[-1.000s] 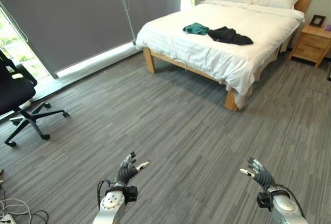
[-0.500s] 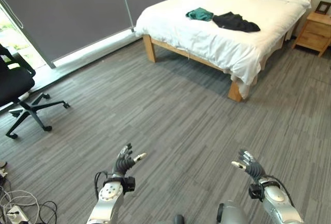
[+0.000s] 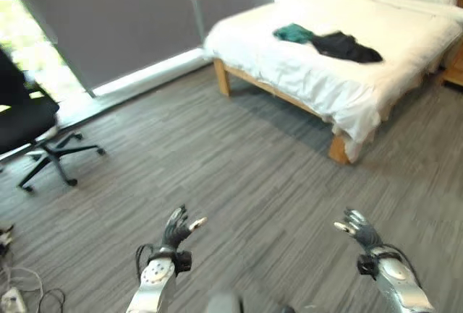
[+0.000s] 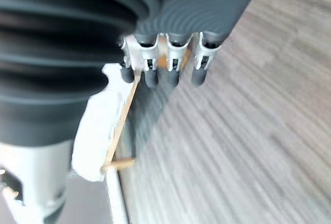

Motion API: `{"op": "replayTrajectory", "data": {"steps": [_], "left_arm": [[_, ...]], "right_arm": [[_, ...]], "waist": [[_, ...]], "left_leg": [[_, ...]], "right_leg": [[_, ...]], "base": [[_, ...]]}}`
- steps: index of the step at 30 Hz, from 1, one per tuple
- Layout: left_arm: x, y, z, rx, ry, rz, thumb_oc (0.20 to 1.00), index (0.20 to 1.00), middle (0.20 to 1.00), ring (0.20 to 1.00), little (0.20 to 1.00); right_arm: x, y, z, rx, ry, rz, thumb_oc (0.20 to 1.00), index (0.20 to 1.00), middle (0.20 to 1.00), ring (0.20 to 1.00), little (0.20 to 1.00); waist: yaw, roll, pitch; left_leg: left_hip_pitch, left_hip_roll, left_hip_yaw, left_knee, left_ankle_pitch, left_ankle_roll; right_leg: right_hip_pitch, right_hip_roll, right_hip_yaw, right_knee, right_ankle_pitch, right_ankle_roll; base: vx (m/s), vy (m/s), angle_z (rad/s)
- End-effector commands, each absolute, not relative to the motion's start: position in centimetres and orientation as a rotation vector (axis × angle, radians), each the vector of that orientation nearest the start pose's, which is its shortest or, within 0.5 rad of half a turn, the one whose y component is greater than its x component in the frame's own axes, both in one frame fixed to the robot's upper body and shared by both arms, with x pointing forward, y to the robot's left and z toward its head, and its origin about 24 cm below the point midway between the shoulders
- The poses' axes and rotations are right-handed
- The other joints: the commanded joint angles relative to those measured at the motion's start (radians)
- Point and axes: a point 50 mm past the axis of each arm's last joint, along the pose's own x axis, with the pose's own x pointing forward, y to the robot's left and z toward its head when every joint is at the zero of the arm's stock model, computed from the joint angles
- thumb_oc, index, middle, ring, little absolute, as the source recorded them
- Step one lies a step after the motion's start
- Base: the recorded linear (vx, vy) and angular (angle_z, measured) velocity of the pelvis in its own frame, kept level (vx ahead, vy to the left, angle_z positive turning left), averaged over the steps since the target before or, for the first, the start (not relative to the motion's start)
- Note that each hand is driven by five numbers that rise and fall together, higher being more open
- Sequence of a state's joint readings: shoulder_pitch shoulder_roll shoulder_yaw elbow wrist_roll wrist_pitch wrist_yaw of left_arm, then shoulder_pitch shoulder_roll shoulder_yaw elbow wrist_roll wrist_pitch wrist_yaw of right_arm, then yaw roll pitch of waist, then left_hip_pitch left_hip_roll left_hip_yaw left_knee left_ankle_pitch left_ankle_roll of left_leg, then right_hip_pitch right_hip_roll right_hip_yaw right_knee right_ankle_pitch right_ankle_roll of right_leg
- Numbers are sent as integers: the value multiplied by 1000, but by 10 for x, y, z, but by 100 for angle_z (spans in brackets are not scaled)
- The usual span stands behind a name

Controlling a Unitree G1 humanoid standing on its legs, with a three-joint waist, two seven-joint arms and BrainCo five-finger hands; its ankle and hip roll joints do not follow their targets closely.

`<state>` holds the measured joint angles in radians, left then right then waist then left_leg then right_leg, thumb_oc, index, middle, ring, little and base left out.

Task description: Pick up bed clothes into laundry basket.

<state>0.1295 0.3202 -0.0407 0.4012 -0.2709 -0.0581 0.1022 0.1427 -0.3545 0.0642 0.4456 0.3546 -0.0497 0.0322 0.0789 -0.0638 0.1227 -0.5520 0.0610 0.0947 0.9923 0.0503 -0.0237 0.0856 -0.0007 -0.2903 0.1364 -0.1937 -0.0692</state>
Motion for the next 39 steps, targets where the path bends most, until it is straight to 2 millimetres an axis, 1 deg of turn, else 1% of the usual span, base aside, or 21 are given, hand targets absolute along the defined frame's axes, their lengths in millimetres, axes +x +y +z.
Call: {"op": "replayTrajectory", "data": {"steps": [1,3,5,7,9,10,11,12,13,14,17,20,21,22,23,26,29,31,32,35,39], "left_arm": [[215,244,-28,61,313,184,1000,1000,1000,1000,1000],[213,241,-29,91,324,156,1000,1000,1000,1000,1000],[213,240,-28,113,321,131,1000,1000,1000,1000,1000],[214,240,-27,122,322,118,1000,1000,1000,1000,1000],[214,239,-26,117,313,110,1000,1000,1000,1000,1000],[214,235,-28,122,318,84,1000,1000,1000,1000,1000],[219,233,-26,132,312,66,1000,1000,1000,1000,1000],[222,233,-21,152,300,46,1000,1000,1000,1000,1000],[222,235,-21,160,301,46,1000,1000,1000,1000,1000],[222,236,-21,166,304,47,1000,1000,1000,1000,1000],[222,236,-21,175,309,42,1000,1000,1000,1000,1000],[221,236,-21,175,306,32,1000,1000,1000,1000,1000],[221,236,-20,175,306,32,1000,1000,1000,1000,1000],[222,234,-21,179,308,19,1000,1000,1000,1000,1000],[222,230,-25,179,324,3,1000,1000,1000,1000,1000],[222,225,-26,185,324,-21,1000,1000,1000,1000,1000],[224,222,-25,191,316,-30,1000,1000,1000,1000,1000],[224,222,-25,184,313,-21,1000,1000,1000,1000,1000],[222,221,-27,177,320,-17,1000,1000,1000,1000,1000],[220,223,-31,148,335,5,1000,1000,1000,1000,1000],[225,216,-28,83,308,13,1000,1000,1000,1000,1000]], "right_arm": [[210,-248,-29,7,329,-98,1000,1000,1000,1000,1000],[208,-248,-29,0,326,-97,1000,1000,1000,1000,1000],[210,-249,-27,-16,319,-87,1000,1000,1000,1000,1000],[210,-249,-27,-25,324,-84,1000,1000,1000,1000,1000],[210,-246,-28,-19,328,-77,1000,1000,1000,1000,1000],[209,-243,-32,-12,341,-74,1000,1000,1000,1000,1000],[214,-238,-31,15,324,-81,1000,1000,1000,1000,1000],[219,-224,-29,45,303,-43,1000,1000,1000,1000,1000],[219,-221,-29,38,306,-34,1000,1000,1000,1000,1000],[220,-219,-30,42,309,-31,1000,1000,1000,1000,1000],[219,-217,-33,40,323,-21,1000,1000,1000,1000,1000],[216,-223,-29,36,312,-20,1000,1000,1000,1000,1000],[216,-223,-29,36,311,-20,1000,1000,1000,1000,1000],[215,-225,-29,34,315,-24,1000,1000,1000,1000,1000],[212,-229,-32,43,325,-44,1000,1000,1000,1000,1000],[204,-233,-37,59,346,-69,1000,1000,1000,1000,1000],[200,-234,-40,58,361,-76,1000,1000,1000,1000,1000],[198,-235,-42,50,372,-74,1000,1000,1000,1000,1000],[199,-234,-43,47,380,-68,1000,1000,1000,1000,1000],[204,-236,-40,59,364,-78,1000,1000,1000,1000,1000],[210,-247,-28,53,308,-107,1000,1000,1000,1000,1000]], "waist": [[-21,17,56],[-7,32,44],[6,45,30],[5,46,16],[15,42,-4],[16,34,-22],[19,16,-39],[8,18,-34],[4,28,-33],[-3,36,-29],[-20,49,-21],[-59,62,5],[-60,64,3],[-68,62,9],[-89,45,15],[-113,29,16],[-120,24,17],[-121,19,16],[-113,14,7],[-104,20,-13],[-105,16,20]], "left_leg": [[317,31,-80,-537,36,-31],[306,58,-120,-786,69,-42],[311,75,-162,-972,158,-90],[317,95,-97,-973,183,-102],[332,90,-76,-960,152,-92],[316,68,-59,-895,119,-70],[340,19,-34,-883,68,-23],[436,-75,-15,-932,22,61],[464,-89,-16,-949,12,76],[492,-97,-19,-966,6,88],[537,-102,-26,-992,-9,99],[613,-98,-57,-1025,-34,93],[610,-96,-58,-1025,-32,93],[620,-96,-71,-1026,-39,91],[647,-107,-99,-1037,-54,85],[696,-125,-138,-1074,-69,79],[717,-130,-159,-1078,-82,78],[732,-136,-173,-1079,-94,76],[736,-137,-171,-1077,-107,75],[733,-107,-151,-1038,-124,55],[585,-108,-103,-688,-58,-33]], "right_leg": [[27,-57,60,-136,139,95],[61,-52,75,-136,107,110],[125,-67,110,-146,79,132],[159,-94,121,-146,77,154],[173,-121,128,-141,68,174],[185,-169,124,-124,84,199],[129,-238,155,-9,176,217],[17,-321,188,242,419,213],[-4,-339,173,298,460,206],[-31,-343,169,345,461,203],[-86,-314,168,396,416,197],[-193,-221,106,334,265,179],[-192,-218,103,328,270,178],[-208,-187,110,298,253,178],[-245,-115,156,180,240,186],[-259,-37,219,5,268,197],[-270,-22,212,-49,301,200],[-273,-25,164,-70,324,201],[-242,-36,129,-83,319,197],[-212,-23,122,-67,274,172],[-152,-51,84,-56,238,144]], "base": [[615,108,-67],[558,169,-57],[630,249,-59],[522,276,-44],[354,240,-46],[511,454,-58],[913,1007,-39],[786,967,-18],[595,802,17],[293,347,37],[247,210,47],[289,96,52],[159,-8,35],[263,-30,74],[365,-44,82],[332,-38,72],[182,-30,27],[248,-85,-29],[241,-122,0],[220,-114,0],[104,-67,40]]}}
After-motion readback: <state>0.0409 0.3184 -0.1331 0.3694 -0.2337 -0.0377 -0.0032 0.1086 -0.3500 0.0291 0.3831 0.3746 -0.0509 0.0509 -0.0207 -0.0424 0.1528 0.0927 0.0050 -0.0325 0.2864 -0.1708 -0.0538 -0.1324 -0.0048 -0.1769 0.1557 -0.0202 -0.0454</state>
